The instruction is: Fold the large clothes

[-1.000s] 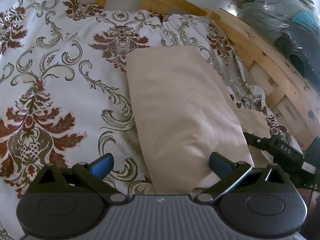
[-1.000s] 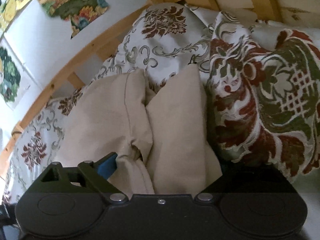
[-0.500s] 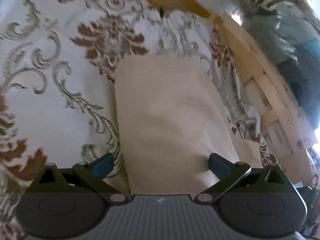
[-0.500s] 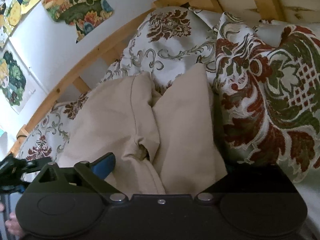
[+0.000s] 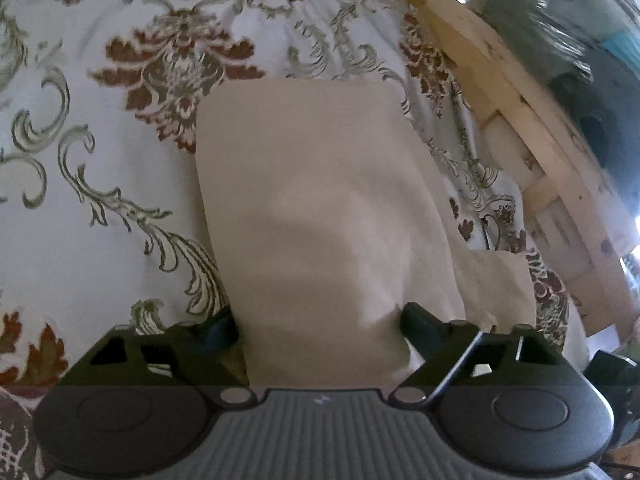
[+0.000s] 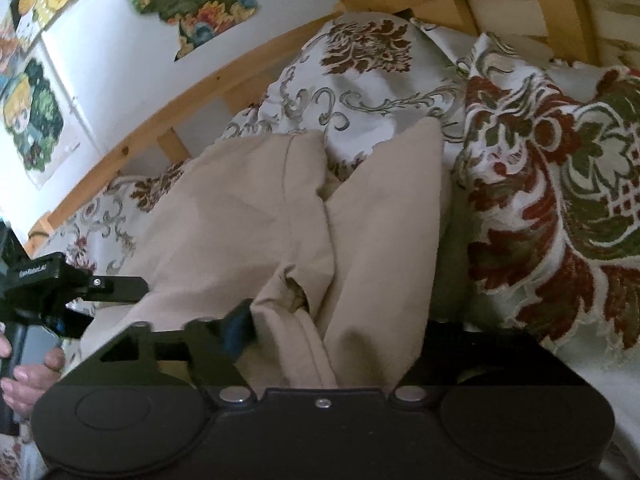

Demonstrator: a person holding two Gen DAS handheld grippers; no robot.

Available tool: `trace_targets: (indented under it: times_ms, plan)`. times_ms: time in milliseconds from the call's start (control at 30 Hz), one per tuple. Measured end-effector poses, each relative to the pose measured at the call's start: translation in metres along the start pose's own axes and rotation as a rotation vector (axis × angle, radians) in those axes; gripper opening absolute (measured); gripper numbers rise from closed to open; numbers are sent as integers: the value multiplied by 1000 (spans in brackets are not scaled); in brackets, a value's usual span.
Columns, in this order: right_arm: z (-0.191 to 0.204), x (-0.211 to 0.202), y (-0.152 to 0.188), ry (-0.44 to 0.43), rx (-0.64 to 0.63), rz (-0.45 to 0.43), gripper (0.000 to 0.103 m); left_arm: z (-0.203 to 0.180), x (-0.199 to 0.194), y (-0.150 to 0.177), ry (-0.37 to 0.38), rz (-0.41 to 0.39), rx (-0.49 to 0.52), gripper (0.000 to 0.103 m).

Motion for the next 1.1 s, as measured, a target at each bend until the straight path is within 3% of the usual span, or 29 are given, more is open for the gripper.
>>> trace_targets:
  times_ms: [100,167,233,433,567,767,900,967,1100]
  plan:
    - [7,-2,1,31,-55,-8,50,-7,-9,3,-31,-44,33,75]
    - [17,-8,0,52,-114,-28,32,-14,-18,5,-42,-79,56,71]
    - [32,-15,1,72,-194,-48,24,-21,-28,7,-51,-109,88,68]
    - [80,-34,-10,86,-389,-151,17,-31,-66,-6,-63,-185,157,65]
    - [118,-22,-31,47,-469,-202,17,-14,-87,-35,-113,-232,176,65]
    - [166,35,-63,-16,-506,-252,17,38,-114,-70,-203,-312,161,65]
    - [194,80,-64,-40,-526,-222,18,85,-103,-74,-304,-255,88,69]
    - [195,106,-54,-43,-498,-146,23,109,-93,-67,-338,-205,27,73]
    - [179,115,-48,-21,-454,-126,46,117,-102,-59,-337,-271,-54,90]
Point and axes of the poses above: each gripper's, at about its wrist camera, not at the fingertips, and x roughly the way its jaws point, z to its left, y to its underside, the point moved 9 cm from there along x, roughly the way its jaws point, and after that the axes turned 6 degrees about z, right-handed, at the moved point
